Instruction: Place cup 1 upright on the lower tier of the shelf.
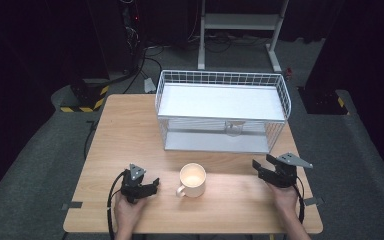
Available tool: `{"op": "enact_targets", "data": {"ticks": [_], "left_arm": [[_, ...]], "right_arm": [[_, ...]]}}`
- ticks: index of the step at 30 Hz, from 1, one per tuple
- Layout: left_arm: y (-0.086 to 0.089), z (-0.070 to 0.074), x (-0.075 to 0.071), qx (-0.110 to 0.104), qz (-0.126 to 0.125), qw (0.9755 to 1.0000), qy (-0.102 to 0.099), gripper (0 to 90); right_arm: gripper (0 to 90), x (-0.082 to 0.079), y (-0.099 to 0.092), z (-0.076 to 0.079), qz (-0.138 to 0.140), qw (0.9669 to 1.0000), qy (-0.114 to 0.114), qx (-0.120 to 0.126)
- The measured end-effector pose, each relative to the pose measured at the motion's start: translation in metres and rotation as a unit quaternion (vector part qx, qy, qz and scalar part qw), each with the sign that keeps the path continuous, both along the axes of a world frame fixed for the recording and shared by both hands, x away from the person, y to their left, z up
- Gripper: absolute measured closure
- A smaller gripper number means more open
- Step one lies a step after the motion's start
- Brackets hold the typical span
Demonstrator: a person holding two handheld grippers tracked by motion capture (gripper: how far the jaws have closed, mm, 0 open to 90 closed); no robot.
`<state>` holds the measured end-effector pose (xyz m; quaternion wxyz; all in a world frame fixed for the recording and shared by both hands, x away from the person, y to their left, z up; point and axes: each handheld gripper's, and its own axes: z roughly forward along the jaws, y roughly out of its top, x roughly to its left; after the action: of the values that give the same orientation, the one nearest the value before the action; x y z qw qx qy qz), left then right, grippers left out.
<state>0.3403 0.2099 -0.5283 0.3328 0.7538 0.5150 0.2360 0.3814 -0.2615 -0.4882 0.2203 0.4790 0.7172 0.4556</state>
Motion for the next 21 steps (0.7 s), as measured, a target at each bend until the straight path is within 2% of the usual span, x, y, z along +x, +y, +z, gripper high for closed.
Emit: {"op": "enact_targets", "data": {"ticks": [12, 14, 21], "left_arm": [[0.000, 0.000, 0.000, 0.000, 0.000, 1.0000, 0.000, 23.3], [0.000, 0.000, 0.000, 0.000, 0.000, 1.0000, 0.000, 23.2], [0.000, 0.000, 0.000, 0.000, 0.000, 1.0000, 0.000, 23.3]], "right_arm": [[34.6, -0.012, -0.005, -0.006, 0.000, 1.0000, 0.000, -0.005], [34.6, -0.014, -0.006, -0.009, -0.001, 0.9999, 0.007, -0.008], [34.5, -0.019, -0.007, -0.018, -0.004, 0.9996, 0.012, -0.027]]}}
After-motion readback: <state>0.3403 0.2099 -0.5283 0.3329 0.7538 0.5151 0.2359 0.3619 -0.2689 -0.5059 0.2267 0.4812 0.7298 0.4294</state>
